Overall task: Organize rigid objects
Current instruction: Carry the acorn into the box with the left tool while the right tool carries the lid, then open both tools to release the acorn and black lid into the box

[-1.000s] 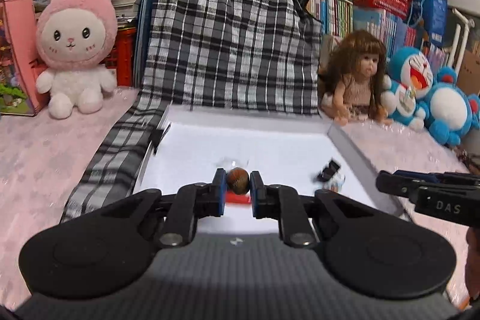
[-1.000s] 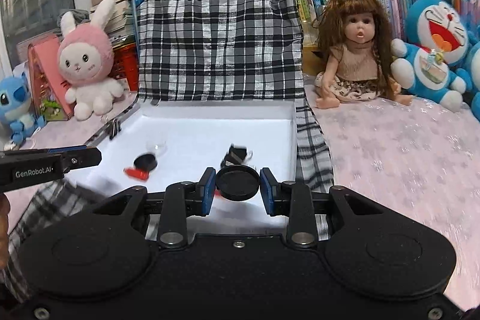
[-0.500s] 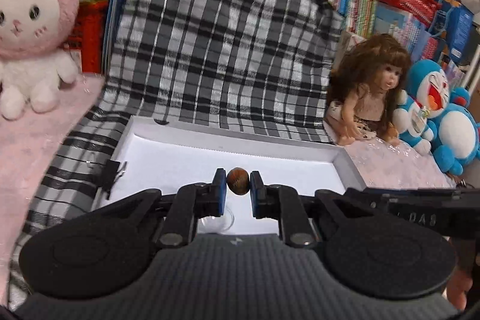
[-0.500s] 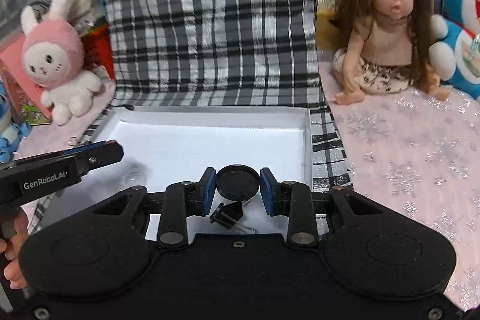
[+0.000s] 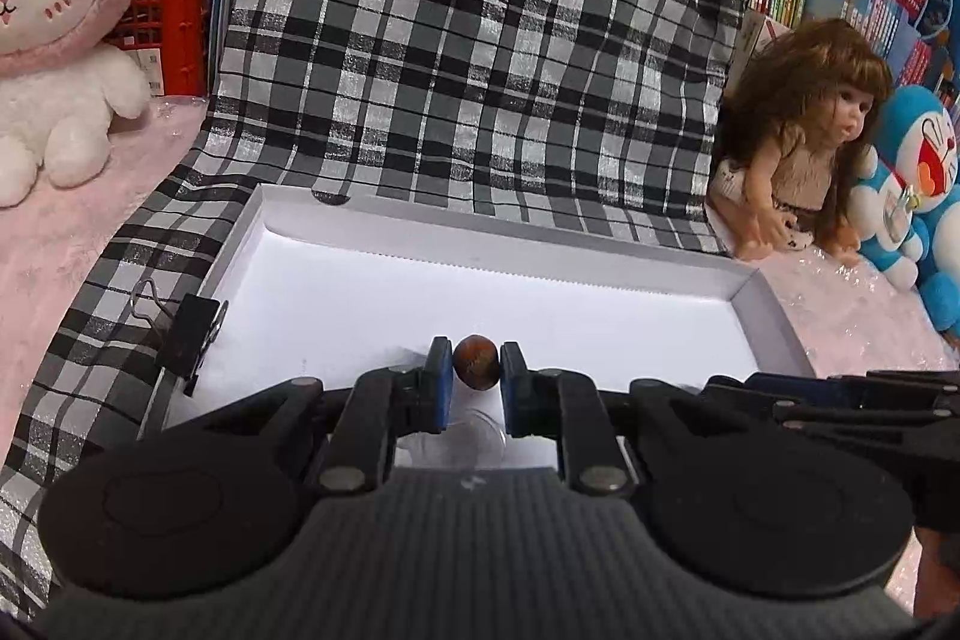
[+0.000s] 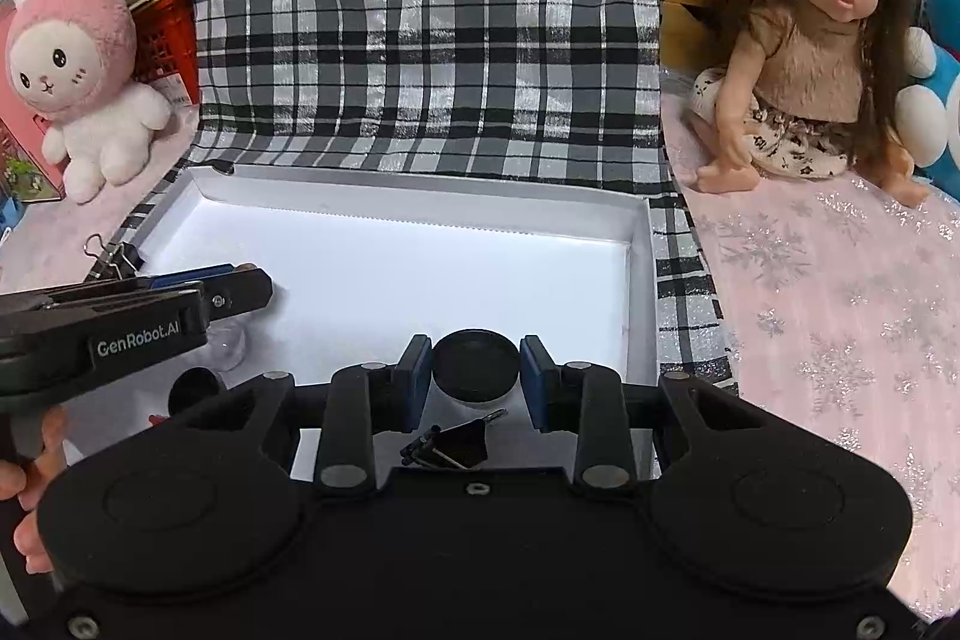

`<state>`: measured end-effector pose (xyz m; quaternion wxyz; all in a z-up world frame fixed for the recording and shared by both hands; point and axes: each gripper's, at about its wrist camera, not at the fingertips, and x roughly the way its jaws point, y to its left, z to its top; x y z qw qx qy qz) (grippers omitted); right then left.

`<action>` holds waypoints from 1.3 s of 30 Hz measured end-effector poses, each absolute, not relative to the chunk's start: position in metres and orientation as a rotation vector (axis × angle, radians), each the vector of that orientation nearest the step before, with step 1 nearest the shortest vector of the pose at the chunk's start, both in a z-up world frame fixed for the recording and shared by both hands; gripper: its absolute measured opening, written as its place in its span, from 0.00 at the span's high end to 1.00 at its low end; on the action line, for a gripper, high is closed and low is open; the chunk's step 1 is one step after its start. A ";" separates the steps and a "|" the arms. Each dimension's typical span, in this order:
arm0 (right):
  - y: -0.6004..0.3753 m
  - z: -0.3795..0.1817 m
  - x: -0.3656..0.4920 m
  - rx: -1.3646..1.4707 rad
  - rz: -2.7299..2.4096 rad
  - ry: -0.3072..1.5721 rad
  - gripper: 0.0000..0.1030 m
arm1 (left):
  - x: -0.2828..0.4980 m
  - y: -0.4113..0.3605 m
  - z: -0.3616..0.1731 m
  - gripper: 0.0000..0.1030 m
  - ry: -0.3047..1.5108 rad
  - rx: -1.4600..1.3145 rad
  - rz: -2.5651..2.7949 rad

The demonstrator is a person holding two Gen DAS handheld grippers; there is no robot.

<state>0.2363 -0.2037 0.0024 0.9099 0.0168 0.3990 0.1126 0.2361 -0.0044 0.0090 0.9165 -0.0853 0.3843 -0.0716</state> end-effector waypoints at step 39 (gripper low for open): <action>-0.201 -0.005 0.230 0.037 0.215 0.804 0.63 | 0.222 -0.008 0.015 0.37 0.731 -0.133 -0.153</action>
